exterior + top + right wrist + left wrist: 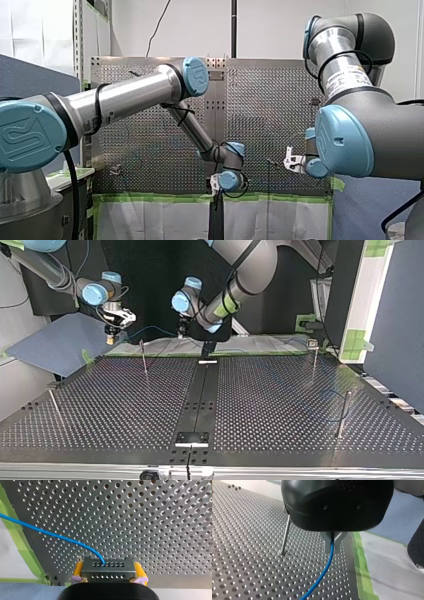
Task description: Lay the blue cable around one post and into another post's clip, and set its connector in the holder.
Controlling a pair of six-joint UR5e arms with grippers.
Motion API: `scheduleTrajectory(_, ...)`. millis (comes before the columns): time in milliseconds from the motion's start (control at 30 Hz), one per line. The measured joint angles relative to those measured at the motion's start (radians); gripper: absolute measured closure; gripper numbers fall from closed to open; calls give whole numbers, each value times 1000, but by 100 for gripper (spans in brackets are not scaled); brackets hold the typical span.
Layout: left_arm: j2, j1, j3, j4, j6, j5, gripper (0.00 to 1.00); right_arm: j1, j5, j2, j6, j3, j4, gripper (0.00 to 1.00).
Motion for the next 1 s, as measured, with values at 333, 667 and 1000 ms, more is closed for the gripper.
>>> scheduleTrajectory(333, 1, -11, 0, -3, 1, 0, 100, -20, -9, -5, -33, -22, 49, 75)
scheduleTrajectory(667, 44, -28, 0, -26, 1, -9, 100, -29, -33, -79, -38, -19, 93, 75)
scheduleTrajectory(1000, 91, -50, -2, -43, 1, -26, 100, -39, -40, -102, -29, -10, 97, 75)
